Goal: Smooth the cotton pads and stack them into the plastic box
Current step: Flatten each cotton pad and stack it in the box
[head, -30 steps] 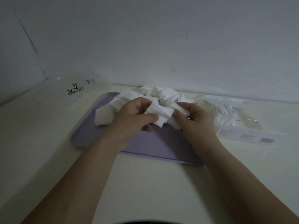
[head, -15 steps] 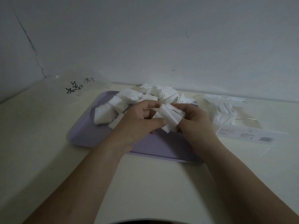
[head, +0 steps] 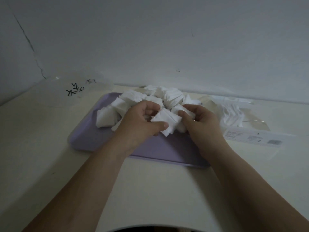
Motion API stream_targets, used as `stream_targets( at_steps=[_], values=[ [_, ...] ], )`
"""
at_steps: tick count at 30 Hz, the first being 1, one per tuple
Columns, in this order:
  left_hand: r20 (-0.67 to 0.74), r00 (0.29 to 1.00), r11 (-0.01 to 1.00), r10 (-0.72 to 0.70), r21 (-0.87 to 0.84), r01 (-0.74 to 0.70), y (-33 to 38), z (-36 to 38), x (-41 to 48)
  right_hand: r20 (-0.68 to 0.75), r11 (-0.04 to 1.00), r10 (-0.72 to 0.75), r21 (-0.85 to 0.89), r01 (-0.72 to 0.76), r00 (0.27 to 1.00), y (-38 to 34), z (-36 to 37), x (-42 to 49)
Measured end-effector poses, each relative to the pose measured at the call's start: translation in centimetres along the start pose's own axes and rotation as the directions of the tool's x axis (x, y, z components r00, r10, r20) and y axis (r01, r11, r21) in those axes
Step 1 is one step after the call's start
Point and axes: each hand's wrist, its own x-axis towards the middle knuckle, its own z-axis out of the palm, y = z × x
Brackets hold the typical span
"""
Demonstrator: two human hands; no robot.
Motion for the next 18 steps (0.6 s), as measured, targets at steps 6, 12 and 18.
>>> stream_targets(
  at_steps=[6,12,18],
  values=[
    [0.014,0.999,0.995,-0.033,-0.09,0.034,0.4,-0.6,0.2,-0.006,0.999,-0.018,-0.034,0.018,1.0,0.0,-0.1,-0.1],
    [0.091,0.996,0.951,-0.014,-0.308,0.042,0.6,-0.3,0.2,0.026,1.0,0.023,0.004,-0.023,0.999,0.0,-0.2,0.0],
    [0.165,0.986,0.967,0.041,-0.255,0.003,0.2,0.5,-0.2,0.124,0.994,0.013,0.109,-0.027,0.992,-0.5,0.0,-0.5]
  ],
)
